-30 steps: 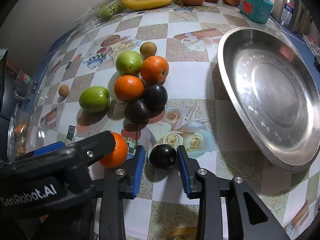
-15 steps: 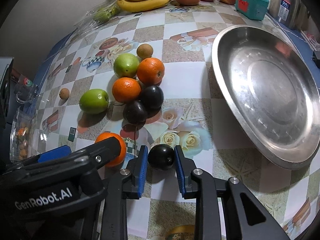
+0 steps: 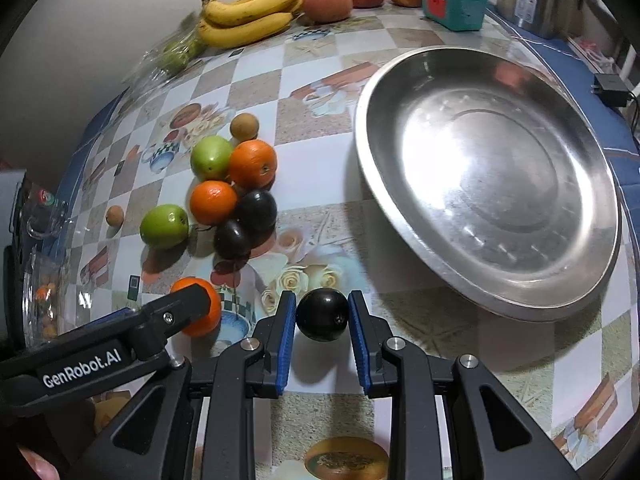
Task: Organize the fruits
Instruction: 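Close the left tool on a mandarin orange while the right tool holds the plum, then lift the orange with the left tool while the right tool carries the plum over the plate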
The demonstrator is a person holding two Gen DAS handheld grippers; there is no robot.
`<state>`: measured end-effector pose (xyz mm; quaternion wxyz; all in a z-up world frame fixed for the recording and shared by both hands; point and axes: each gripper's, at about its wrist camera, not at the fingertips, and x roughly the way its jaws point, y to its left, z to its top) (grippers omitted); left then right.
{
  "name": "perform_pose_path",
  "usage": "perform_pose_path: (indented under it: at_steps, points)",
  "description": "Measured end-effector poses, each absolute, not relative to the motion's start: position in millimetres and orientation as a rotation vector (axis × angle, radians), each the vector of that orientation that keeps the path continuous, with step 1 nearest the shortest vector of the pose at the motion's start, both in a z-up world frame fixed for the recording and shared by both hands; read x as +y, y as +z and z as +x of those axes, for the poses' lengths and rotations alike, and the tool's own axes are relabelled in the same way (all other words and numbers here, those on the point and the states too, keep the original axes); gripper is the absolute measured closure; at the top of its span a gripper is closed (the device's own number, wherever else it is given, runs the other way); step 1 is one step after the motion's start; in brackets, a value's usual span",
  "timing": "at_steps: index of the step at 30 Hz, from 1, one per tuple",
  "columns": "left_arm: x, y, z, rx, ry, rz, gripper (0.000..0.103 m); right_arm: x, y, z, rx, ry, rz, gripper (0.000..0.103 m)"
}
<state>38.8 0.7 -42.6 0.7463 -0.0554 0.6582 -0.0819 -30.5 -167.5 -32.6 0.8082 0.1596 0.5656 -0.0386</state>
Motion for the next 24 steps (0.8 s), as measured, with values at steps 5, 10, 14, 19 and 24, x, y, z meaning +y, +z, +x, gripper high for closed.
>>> perform_pose_path:
  at_steps: [5, 10, 14, 19, 24]
  points:
    - [-7.0, -44.3, 38.0, 1.434, -0.188, -0.116, 0.002, -171.1, -33.6, -31.9, 1.219, -0.094, 0.345, 0.075]
    - [-10.5, -45.3, 37.7, 1.434, -0.221, -0.134, 0.019, -169.8, -32.8, -32.2, 1.219, -0.093, 0.346, 0.075]
    - [-16.7, -44.3, 37.0, 1.431, -0.248, -0.148, 0.031, -169.9, -33.7, -32.1, 1.227, -0.096, 0.346, 0.075]
    - [-23.1, -46.7, 37.7, 1.431, -0.256, -0.134, 0.049, -170.4, -33.7, -31.4, 1.224, -0.094, 0.354, 0.075]
    - [-26.1, -46.8, 40.0, 1.434, -0.279, -0.16, 0.061, -169.7, -33.4, -31.6, 1.225, -0.088, 0.362, 0.075]
